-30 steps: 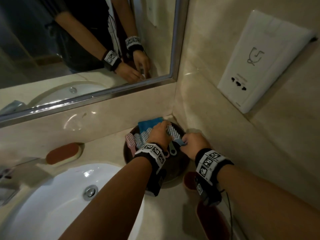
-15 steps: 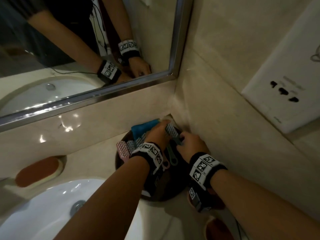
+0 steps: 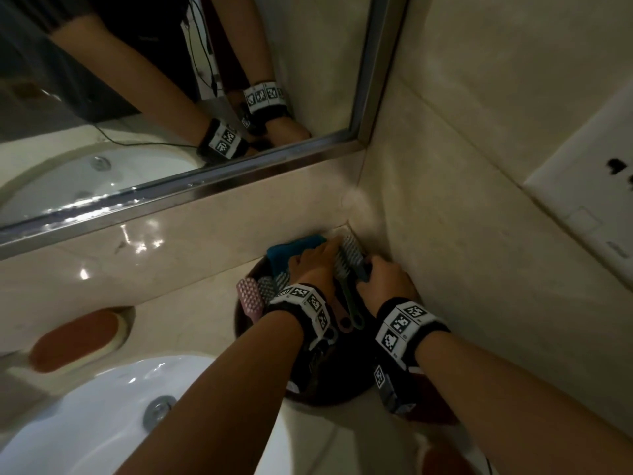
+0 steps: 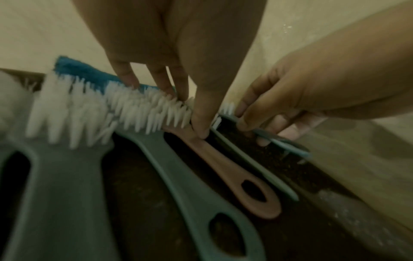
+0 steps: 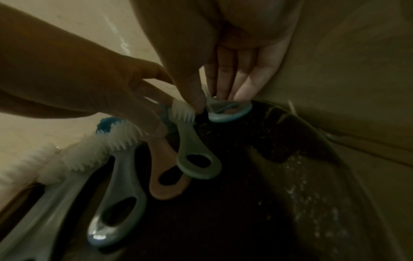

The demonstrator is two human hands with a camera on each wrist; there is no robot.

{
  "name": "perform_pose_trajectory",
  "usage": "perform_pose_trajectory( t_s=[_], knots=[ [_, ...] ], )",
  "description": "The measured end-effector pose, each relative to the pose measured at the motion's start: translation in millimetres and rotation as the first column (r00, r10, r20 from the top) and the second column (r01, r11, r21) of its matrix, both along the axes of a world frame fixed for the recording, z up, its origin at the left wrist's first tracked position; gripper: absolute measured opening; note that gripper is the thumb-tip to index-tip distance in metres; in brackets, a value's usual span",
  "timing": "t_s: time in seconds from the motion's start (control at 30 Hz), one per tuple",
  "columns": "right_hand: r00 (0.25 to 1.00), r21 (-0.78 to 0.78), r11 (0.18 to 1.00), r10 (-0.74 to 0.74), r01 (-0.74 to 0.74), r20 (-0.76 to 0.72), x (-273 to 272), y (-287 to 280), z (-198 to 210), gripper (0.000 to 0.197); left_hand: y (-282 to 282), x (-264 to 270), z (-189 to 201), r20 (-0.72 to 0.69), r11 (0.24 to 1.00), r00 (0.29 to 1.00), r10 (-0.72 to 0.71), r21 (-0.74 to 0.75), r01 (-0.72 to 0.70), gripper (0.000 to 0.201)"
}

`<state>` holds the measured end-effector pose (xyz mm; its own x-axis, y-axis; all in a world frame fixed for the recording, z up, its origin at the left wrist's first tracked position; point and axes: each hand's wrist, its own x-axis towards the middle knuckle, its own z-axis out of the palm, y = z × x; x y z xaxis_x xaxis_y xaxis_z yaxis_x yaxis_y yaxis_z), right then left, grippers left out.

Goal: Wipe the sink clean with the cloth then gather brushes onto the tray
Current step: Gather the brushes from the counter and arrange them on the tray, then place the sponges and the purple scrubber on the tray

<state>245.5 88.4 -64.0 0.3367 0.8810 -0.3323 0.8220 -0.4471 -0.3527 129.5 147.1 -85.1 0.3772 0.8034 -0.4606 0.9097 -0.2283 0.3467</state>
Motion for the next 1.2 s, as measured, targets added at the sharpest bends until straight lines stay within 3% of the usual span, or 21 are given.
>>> perform_pose_trajectory(
  t_s=[0.13, 0.37, 0.53, 0.73, 0.93, 1.2],
  knots=[
    [1.0, -0.016, 1.0, 0.013, -0.013, 0.021, 1.1, -2.4, -6.0, 0.031, -5.8, -3.2, -2.2, -0.011, 0.998, 1.0, -0.029, 0.05, 0.03, 0.073],
    [1.0, -0.053, 0.999, 0.003, -0.003, -0.01, 5.1, -6.4, -8.9, 0.034, -11.4, -4.5, 9.7, -0.059, 0.993, 0.997, -0.05, 0.102, 0.056, 0.056],
    [0.992, -0.053, 0.999, -0.007, 0.0, -0.126, 6.9, -8.8, -9.3, 0.042, -13.2, -12.7, 10.4, -0.066, 0.994, 0.998, -0.011, 0.105, 0.018, 0.057],
    [0.964, -0.004, 0.997, 0.077, -0.081, -0.253, 5.9, -20.1, 0.7, 0.045, -22.5, -13.8, 15.4, 0.075, 0.997, 0.997, 0.032, 0.072, -0.037, 0.055],
    [0.96, -0.01, 0.981, 0.187, -0.193, -0.208, -1.2, -35.5, 34.4, 0.046, -44.0, -27.4, 37.4, 0.095, 0.991, 0.993, 0.066, 0.108, -0.076, 0.06],
    [0.936, 0.035, 0.958, 0.284, -0.283, -0.209, -34.0, -62.1, 86.3, 0.047, -95.0, -83.5, 65.9, 0.06, 0.975, 0.984, 0.165, 0.142, -0.172, 0.07]
  ],
)
